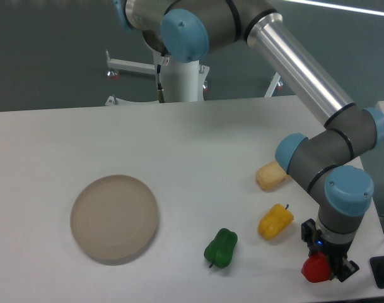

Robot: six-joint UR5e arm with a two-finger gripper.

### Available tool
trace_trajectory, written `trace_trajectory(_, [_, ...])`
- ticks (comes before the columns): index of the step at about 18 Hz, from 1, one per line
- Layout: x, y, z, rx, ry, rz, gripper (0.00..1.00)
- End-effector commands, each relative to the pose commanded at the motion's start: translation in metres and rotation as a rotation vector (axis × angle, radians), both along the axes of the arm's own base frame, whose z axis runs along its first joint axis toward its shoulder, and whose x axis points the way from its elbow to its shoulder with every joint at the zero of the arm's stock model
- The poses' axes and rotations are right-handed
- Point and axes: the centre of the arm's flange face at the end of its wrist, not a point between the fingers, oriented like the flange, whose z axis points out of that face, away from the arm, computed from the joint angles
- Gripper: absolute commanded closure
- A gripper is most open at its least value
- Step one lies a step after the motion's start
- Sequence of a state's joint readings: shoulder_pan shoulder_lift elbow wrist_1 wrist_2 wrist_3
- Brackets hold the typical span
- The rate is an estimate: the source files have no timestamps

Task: Place the red pepper on the plate
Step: 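Lift the grasped red pepper off the table with the gripper, then carry the red pepper across the table over the beige plate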

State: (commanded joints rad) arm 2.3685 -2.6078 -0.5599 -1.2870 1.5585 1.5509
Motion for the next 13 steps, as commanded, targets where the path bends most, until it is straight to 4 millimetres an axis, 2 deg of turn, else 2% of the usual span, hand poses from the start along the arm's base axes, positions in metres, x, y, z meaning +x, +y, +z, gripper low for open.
trace_trajectory(4, [0.011, 0.002, 0.012, 0.005, -0.001, 0.001, 0.5])
trace_trajectory(6, [0.031, 0.011, 0.012, 0.006, -0.02, 0.012, 0.5])
trace_trajectory(9, [0.043, 0.005, 0.017, 0.003, -0.05, 0.063, 0.5])
trace_trajectory(10, [0.052, 0.006, 0.02, 0.003, -0.059, 0.066, 0.5])
trace_trajectory(11, [0.072, 0.009, 0.029, 0.011, -0.075, 0.075, 0.5])
trace_trajectory(13, [0.095, 0.001, 0.041, 0.014, -0.11, 0.126, 0.5])
